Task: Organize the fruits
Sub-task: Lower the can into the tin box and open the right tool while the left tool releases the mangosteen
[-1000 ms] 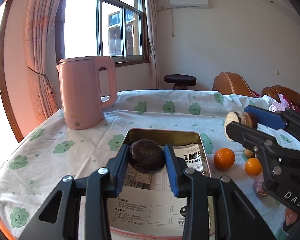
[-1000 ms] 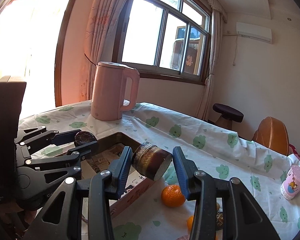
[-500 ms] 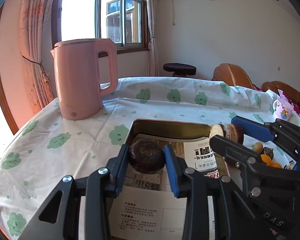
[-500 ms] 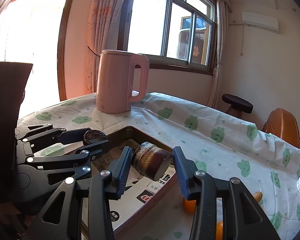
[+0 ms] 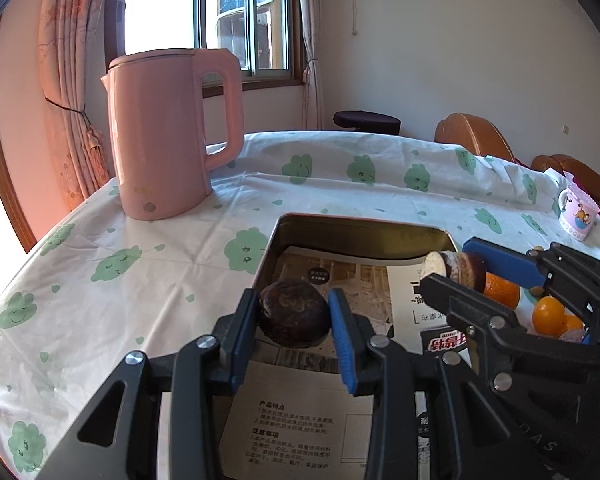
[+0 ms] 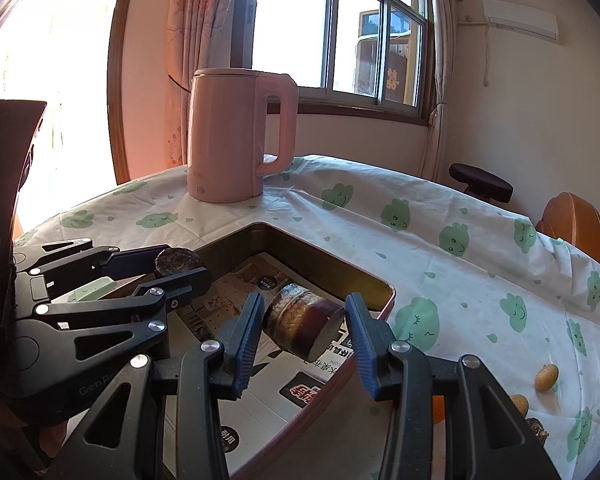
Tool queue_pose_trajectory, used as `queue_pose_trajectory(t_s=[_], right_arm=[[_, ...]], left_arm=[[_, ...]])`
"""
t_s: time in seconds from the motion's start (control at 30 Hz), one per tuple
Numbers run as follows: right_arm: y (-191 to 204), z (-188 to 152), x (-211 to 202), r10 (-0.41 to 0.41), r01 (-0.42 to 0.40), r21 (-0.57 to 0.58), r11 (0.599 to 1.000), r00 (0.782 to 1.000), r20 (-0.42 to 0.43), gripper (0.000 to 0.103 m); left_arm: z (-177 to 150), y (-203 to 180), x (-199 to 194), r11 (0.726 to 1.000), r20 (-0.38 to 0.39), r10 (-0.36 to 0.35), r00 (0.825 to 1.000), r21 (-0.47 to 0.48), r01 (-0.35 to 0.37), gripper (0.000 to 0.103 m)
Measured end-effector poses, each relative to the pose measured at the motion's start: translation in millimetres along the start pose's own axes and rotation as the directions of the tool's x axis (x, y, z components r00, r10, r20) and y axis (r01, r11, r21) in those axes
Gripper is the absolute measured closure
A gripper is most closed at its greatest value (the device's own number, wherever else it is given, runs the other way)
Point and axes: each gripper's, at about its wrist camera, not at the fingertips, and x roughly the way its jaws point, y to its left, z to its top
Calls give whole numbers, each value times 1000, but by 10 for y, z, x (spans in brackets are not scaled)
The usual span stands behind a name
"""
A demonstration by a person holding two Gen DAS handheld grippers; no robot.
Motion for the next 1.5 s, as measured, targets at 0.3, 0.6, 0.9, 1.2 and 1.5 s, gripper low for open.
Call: queue_pose_trajectory(t_s=[0.3,0.6,0.9,1.2,1.5], right_arm=[[8,-1,63,3,-4,-5,1000,999,-35,58],[5,2,135,8,-9,-2,1000,998,-68,58],[-14,-9,174,14,-14,7,1000,996,-87,58],[-25,-16,168,1,0,8,1000,996,-87,54],[-90,-15,161,-31,34,39,999,996,-84,38]], left_arm=[[4,9,24,1000,-11,1,1000,-4,-1,65],[4,23,51,1000,-26,-1,1000,-6,1,65],[0,12,65,1000,-34,12,999,-3,-12,65],[-3,15,50,1000,-27,18,999,-8,-18,65],[-5,36,-8,999,5,28,1000,-18,-28,63]])
